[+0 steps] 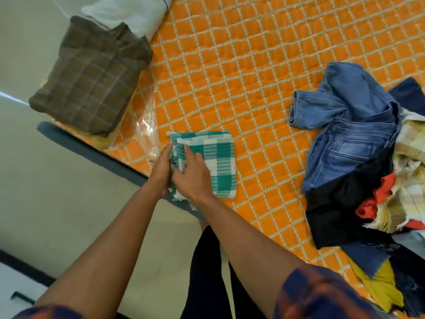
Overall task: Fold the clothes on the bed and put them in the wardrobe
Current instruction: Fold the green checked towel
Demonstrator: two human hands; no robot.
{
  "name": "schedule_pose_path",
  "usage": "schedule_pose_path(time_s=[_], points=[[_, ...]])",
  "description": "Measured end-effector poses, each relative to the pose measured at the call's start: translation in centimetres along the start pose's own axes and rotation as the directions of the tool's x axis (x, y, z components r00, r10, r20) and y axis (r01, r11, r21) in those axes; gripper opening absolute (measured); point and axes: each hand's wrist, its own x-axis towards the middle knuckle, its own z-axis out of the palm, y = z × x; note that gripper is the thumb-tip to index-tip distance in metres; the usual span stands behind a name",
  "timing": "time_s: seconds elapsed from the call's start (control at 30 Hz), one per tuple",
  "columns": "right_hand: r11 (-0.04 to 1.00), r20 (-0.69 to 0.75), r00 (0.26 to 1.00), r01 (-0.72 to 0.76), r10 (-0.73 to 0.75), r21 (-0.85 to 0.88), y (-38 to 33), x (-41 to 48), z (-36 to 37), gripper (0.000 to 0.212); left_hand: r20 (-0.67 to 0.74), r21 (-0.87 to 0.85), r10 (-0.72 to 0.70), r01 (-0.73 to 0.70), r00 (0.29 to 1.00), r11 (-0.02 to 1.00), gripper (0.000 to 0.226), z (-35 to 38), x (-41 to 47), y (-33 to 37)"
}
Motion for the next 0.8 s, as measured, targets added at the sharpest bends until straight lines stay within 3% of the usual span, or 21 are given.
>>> schedule_pose_path(time_s=[0.07, 0.17, 0.23, 0.3, 0.37, 0.43, 0.47, 0.5, 0.57, 0.63, 0.8], points=[[0.989, 0.061, 0.997, 0.030, -0.039, 0.144, 1.1, 0.0, -0.2, 0.068, -0.172, 0.293, 0.063, -0.010, 0.983, 0.956, 0.052, 0.3, 0.3, -0.4], [0.935, 0.092, 0.995, 0.012, -0.048, 0.355, 3.0, -0.2, -2.2, 0.061, -0.356, 0.687, 0.338, -0.001, 0.871, 0.726, 0.048, 2.4, -0.3, -1.9], [0.956, -0.083, 0.995, 0.069, -0.047, 0.284, 4.6, -0.5, -3.9, 0.054, -0.354, 0.837, 0.456, 0.059, 0.816, 0.544, 0.048, 3.5, -0.7, -2.8], [0.993, -0.340, 0.939, 0.081, -0.046, 0.090, 6.9, -0.3, -5.7, 0.047, -0.342, 0.887, 0.515, 0.090, 0.786, 0.453, 0.055, 3.5, -0.2, -3.6], [0.996, -0.394, 0.916, -0.050, 0.077, 0.078, 8.9, -0.1, -6.9, 0.055, -0.329, 0.852, 0.515, 0.014, 0.792, 0.523, 0.061, 2.8, 0.2, -4.0], [0.879, -0.120, 0.948, -0.221, 0.296, 0.423, 9.8, 0.4, -6.8, 0.066, -0.323, 0.782, 0.519, -0.086, 0.792, 0.618, 0.066, 2.3, 0.6, -4.5], [0.794, 0.023, 0.952, -0.268, 0.306, 0.546, 10.1, 0.5, -6.4, 0.065, -0.322, 0.756, 0.501, -0.101, 0.803, 0.647, 0.067, 2.1, 0.6, -4.3], [0.768, 0.073, 0.963, -0.253, 0.261, 0.588, 10.5, 0.9, -6.0, 0.063, -0.319, 0.733, 0.471, -0.101, 0.822, 0.673, 0.066, 2.0, 0.8, -4.2], [0.766, 0.086, 0.985, -0.168, 0.147, 0.620, 10.9, 1.7, -5.4, 0.059, -0.337, 0.654, 0.393, -0.088, 0.855, 0.751, 0.061, 2.2, 1.1, -3.3], [0.752, 0.060, 0.988, -0.147, 0.142, 0.642, 10.6, 1.4, -5.8, 0.053, -0.371, 0.579, 0.321, -0.053, 0.872, 0.814, 0.061, 2.3, 1.2, -3.1], [0.777, -0.022, 0.995, -0.065, 0.101, 0.627, 9.8, 0.7, -7.0, 0.061, -0.325, 0.527, 0.357, -0.146, 0.876, 0.838, 0.059, 2.9, -0.6, -2.0]])
